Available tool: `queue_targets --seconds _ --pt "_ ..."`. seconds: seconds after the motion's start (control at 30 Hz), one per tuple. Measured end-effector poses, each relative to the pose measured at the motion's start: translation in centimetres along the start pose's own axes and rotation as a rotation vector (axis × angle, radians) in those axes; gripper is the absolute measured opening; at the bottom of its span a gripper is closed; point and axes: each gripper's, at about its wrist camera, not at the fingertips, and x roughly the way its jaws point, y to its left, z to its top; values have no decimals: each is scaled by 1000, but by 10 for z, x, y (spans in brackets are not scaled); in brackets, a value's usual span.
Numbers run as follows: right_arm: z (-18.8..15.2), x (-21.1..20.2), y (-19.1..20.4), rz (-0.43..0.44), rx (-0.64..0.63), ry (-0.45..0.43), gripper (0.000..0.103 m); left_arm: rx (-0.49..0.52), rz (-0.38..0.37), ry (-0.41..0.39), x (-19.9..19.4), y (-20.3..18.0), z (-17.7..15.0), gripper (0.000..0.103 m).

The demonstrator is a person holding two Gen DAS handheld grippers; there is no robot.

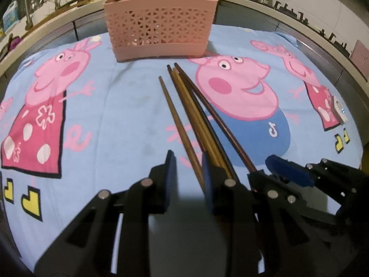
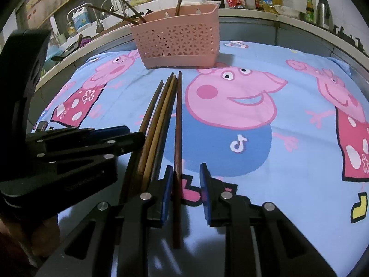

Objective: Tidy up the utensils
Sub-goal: 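Lower both open tools around the next chopsticks in the row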

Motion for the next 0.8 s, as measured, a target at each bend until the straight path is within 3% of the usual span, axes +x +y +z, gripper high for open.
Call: queue_targets --seconds 0.47,0.8 --pt "-2 -2 -7 -31 13 -25 0 9 94 -21 -1 5 -3 24" --pt "-2 -2 -4 -52 1 -33 0 2 116 -30 -2 9 -3 24"
